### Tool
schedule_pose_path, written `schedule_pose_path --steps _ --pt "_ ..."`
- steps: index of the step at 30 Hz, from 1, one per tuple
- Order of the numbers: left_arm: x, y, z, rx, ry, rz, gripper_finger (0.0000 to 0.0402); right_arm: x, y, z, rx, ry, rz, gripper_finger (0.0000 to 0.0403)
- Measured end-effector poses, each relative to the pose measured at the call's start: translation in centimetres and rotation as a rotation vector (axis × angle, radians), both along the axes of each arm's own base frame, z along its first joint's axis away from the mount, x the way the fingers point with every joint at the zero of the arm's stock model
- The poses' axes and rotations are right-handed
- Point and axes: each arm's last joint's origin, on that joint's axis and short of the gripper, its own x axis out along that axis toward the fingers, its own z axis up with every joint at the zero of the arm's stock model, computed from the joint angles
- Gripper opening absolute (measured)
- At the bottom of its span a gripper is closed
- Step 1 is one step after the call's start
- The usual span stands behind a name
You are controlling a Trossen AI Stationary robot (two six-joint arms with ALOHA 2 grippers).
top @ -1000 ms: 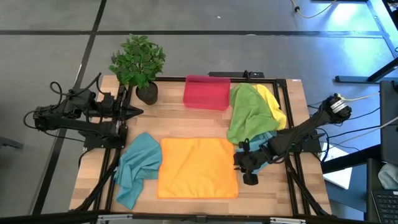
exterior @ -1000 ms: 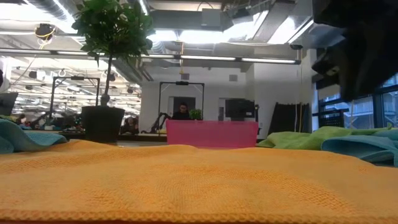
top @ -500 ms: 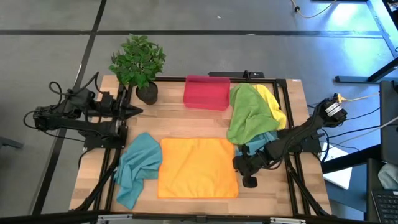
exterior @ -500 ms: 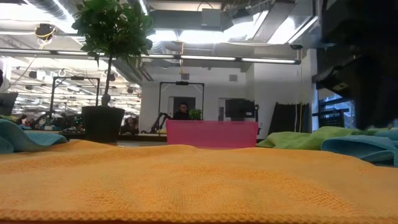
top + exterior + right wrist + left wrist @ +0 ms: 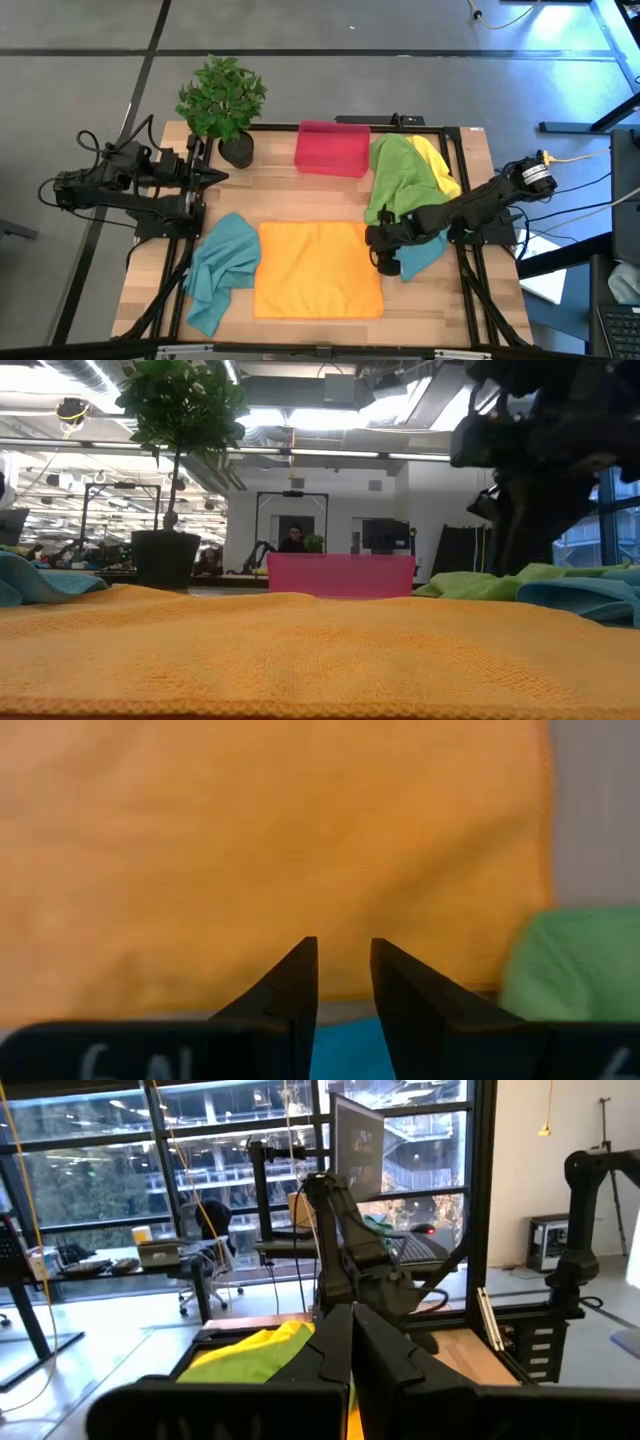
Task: Roll microfiber towels into tight, uniform cylinder then place into a basket
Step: Fold the orange towel
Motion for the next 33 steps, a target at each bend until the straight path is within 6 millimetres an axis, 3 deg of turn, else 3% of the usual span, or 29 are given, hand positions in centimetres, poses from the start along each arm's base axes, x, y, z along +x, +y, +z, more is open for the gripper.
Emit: schedule_pose_path --steps 5,24,33 --pt "0.4 0.0 -0.1 -0.03 0.015 -0.003 0.0 0.3 -1.2 0.0 -0.015 0.004 -0.017 0.0098" --pt "6.8 -0.1 -2.2 -0.081 0.242 -0.028 0.0 0.5 -1.7 -0.1 -0.057 -0.005 -0.021 0.0098" --pt "6.9 -0.1 -2.1 -0.08 0.237 -0.028 0.0 1.4 -1.4 -3.7 -0.074 0.111 0.002 0.0098"
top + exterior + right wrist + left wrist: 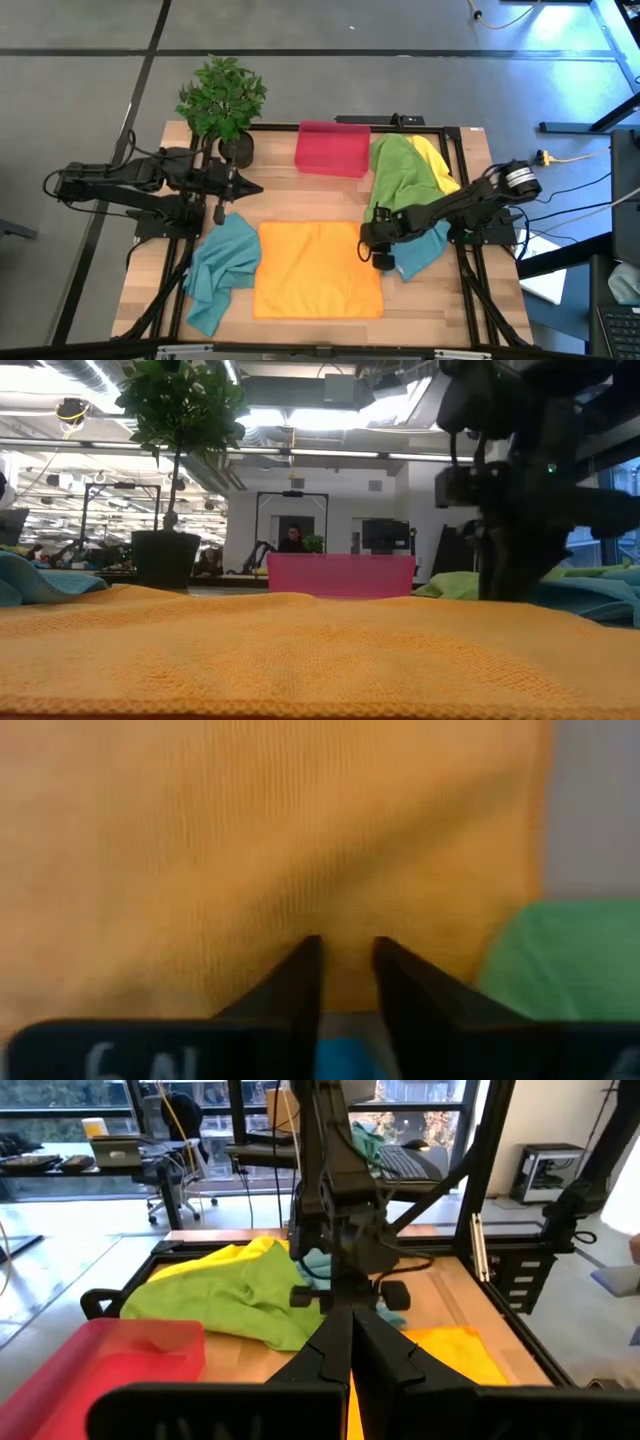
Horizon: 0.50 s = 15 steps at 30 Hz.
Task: Roll microfiber towels into tight, uniform cylinder then place into a basket
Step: Fold the orange towel
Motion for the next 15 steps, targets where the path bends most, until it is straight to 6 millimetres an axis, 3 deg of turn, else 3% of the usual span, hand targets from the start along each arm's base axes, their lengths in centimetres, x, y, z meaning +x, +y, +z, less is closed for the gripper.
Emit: schedule_pose_path --steps 6,10,15 --pt "0.0 0.0 0.0 -0.026 -0.004 0.004 0.0 0.4 0.1 -0.8 -0.013 0.013 0.012 0.0079" --pt "0.7 0.0 -0.4 -0.13 0.029 0.022 0.0 0.2 0.0 0.4 -0.033 -0.006 0.028 0.0015" --pt "2.1 0.0 -1.2 -0.15 0.09 0.034 0.0 0.0 -0.3 3.3 -0.098 -0.078 0.006 0.0006"
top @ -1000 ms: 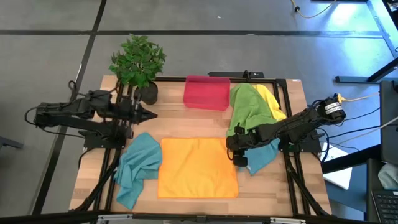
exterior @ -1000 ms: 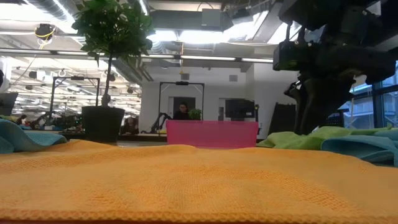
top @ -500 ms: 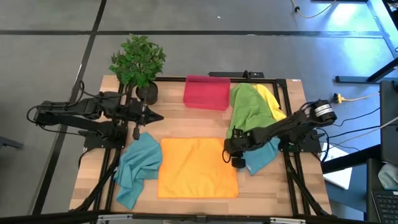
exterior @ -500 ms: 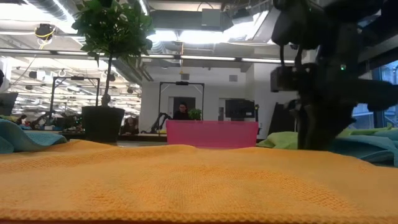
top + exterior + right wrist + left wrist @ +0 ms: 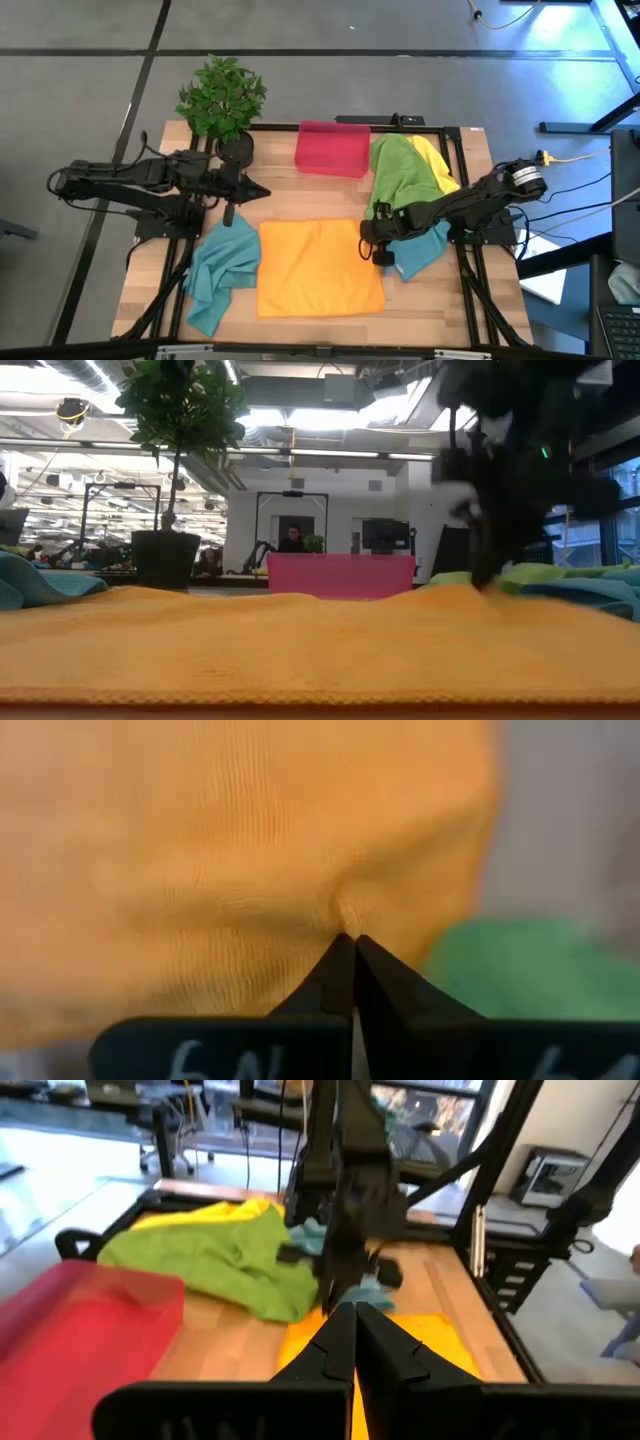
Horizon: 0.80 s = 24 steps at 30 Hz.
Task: Roll microfiber towels into tight, uniform cylinder then place into a basket
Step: Fold the orange towel
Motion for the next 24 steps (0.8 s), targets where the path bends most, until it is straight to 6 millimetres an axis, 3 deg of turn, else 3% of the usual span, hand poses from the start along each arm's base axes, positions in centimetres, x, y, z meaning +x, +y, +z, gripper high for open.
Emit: schedule_pose_path --steps 7,17,24 --pt "2.5 0.0 -1.6 0.001 0.094 0.001 0.0 -0.1 -0.2 2.7 -0.023 -0.092 -0.012 0.0003" --pt "7.6 0.0 -4.0 0.002 0.096 -0.001 0.0 0.9 1.3 3.9 -0.105 -0.231 0.12 0.0001" --pt "11.7 0.1 -6.9 0.002 0.087 0.003 0.0005 0.9 2.5 4.3 -0.209 -0.296 0.185 0.0001"
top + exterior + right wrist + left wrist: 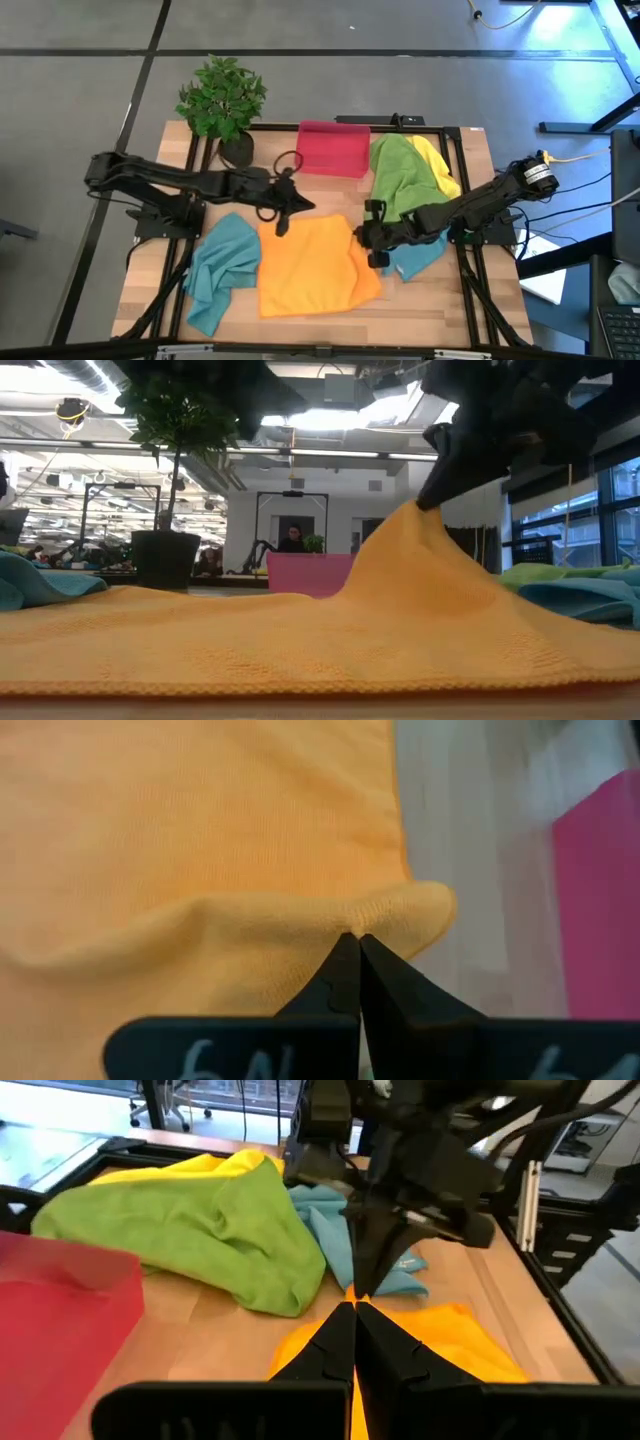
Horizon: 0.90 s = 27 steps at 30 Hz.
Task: Roll microfiber towels into tight, uniform cylinder then place into a basket
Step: Fold the orange towel
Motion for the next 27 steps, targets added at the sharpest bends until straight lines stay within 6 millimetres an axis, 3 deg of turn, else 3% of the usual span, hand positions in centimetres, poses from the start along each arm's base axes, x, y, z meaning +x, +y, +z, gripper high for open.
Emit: schedule_pose_path --steps 8,15,27 --pt "2.9 1.1 -3.7 -0.121 0.04 -0.034 0.0089 0.1 0.8 0.3 -0.037 -0.041 0.074 0.0" --pt "4.2 2.0 -6.2 -0.196 0.083 -0.045 0.0168 0.3 1.4 0.7 -0.093 -0.079 0.138 0.0" --pt "5.5 2.2 -8.4 -0.283 0.064 -0.131 0.0207 0.2 2.9 0.8 -0.219 -0.105 0.278 0.0"
